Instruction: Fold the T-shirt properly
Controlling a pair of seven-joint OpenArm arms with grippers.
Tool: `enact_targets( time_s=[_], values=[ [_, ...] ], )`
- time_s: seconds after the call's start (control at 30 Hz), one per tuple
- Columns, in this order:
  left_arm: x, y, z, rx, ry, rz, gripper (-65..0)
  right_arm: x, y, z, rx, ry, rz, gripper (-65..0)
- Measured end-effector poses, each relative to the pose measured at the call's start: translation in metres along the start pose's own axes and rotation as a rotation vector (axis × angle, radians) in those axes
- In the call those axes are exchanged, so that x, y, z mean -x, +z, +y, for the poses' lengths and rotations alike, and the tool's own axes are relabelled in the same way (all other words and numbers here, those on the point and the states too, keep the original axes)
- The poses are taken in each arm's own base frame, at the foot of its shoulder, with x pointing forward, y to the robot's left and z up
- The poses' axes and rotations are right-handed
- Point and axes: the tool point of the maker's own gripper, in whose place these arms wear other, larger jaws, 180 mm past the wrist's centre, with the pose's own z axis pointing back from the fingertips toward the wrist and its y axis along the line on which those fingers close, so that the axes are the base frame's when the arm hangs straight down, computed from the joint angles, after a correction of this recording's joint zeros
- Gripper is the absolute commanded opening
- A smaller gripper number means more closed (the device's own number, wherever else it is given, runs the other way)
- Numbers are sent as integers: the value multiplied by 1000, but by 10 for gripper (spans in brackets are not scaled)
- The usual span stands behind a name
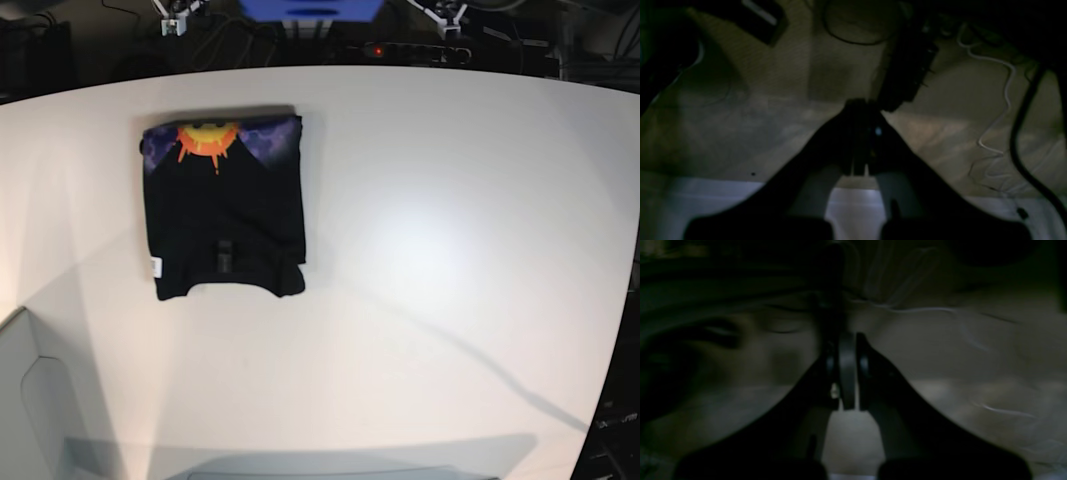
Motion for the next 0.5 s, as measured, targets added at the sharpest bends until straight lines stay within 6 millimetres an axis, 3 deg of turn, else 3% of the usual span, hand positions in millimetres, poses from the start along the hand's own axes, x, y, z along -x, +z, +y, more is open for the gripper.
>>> enact_targets(
  time_s=[0.1, 0.23, 0.5],
  values=[
    [-14, -2, -3, 5, -40, -15, -650, -2, -7, -13, 168, 92, 29, -650],
    [-27, -4, -11, 24, -102, -24, -650, -21, -10, -7, 289, 208, -7, -650],
    [-16, -4, -12, 25, -110, 1, -650, -23, -10, 4, 336, 253, -3, -650]
  ],
)
